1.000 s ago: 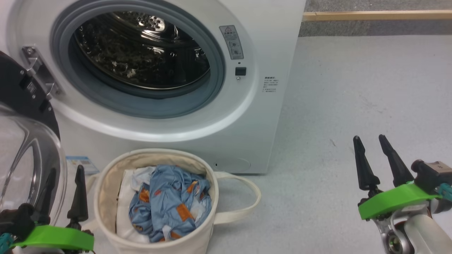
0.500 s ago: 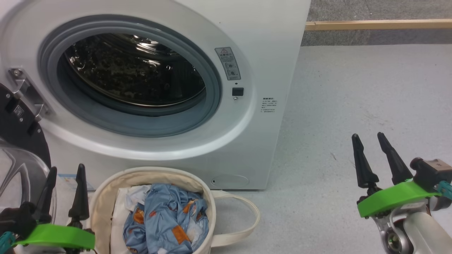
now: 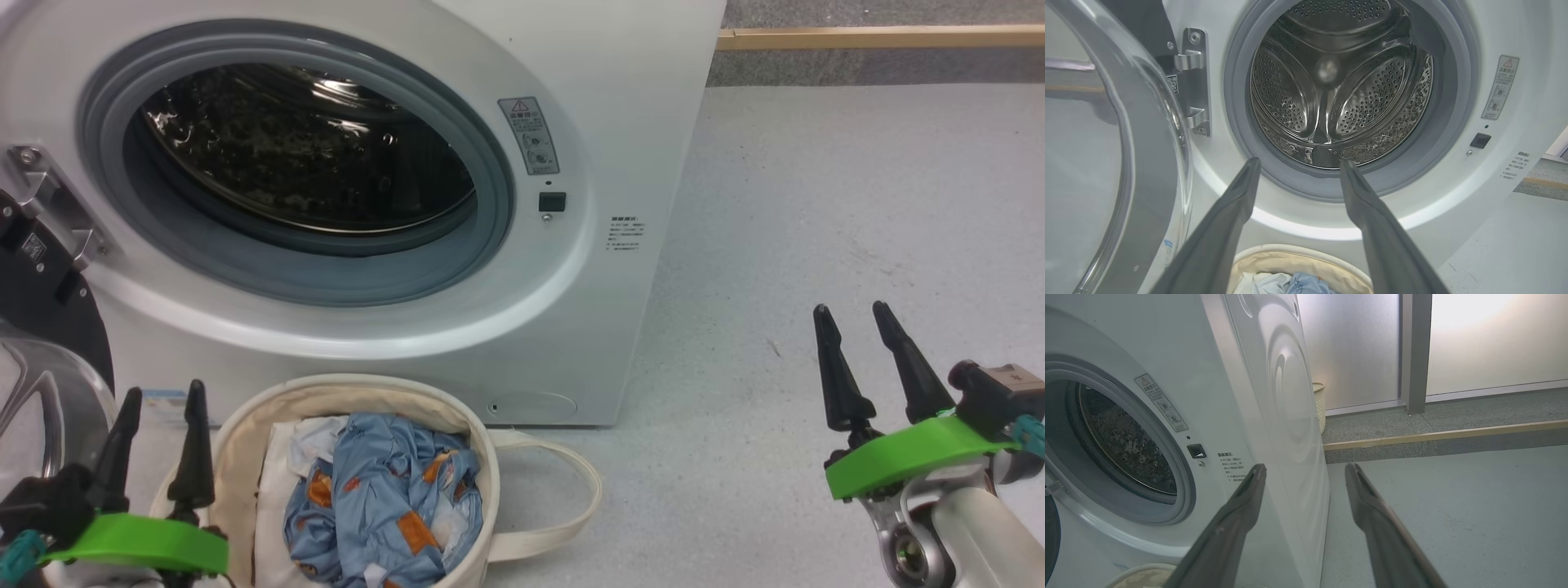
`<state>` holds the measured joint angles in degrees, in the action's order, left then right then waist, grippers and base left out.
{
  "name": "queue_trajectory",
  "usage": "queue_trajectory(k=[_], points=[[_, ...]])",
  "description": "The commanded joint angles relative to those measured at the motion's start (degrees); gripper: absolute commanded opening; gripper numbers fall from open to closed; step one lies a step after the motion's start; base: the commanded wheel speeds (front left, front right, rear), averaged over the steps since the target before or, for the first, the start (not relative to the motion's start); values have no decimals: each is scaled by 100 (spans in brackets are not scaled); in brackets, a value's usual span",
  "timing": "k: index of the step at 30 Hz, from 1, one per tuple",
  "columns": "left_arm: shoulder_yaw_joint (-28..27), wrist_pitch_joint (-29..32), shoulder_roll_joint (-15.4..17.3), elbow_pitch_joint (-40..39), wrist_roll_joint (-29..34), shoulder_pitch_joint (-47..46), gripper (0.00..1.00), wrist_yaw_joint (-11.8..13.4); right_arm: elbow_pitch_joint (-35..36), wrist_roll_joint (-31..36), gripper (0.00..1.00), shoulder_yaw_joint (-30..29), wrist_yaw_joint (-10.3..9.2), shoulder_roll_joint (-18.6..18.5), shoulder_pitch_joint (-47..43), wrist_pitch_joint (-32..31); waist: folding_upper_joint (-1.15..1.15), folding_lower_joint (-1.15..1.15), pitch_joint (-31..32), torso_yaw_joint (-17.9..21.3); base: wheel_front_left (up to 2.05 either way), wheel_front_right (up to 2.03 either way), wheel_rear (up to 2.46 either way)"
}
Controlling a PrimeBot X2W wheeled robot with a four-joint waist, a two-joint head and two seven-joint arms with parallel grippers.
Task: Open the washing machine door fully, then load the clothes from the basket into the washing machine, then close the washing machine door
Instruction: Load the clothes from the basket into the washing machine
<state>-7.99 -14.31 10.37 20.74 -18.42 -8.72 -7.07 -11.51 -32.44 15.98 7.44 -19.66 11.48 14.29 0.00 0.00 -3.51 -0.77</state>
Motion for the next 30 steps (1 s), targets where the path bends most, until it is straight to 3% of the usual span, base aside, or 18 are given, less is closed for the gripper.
queue_trajectory(k=[1, 23, 30], points=[[-134, -69, 115, -149, 48, -255, 100, 8, 199, -23, 100, 89, 5, -63, 208, 71, 0, 0, -14, 0, 0, 0, 0], [-2, -69, -16, -258, 446, -255, 100, 189, 221, -37, 100, 139, 5, -79, 240, 71, 0, 0, -60, 21, 0, 0, 0], [205, -69, -39, -185, 688, -322, 100, 100, 219, -52, 100, 243, 5, -134, 313, 71, 0, 0, -211, 42, 0, 0, 0]])
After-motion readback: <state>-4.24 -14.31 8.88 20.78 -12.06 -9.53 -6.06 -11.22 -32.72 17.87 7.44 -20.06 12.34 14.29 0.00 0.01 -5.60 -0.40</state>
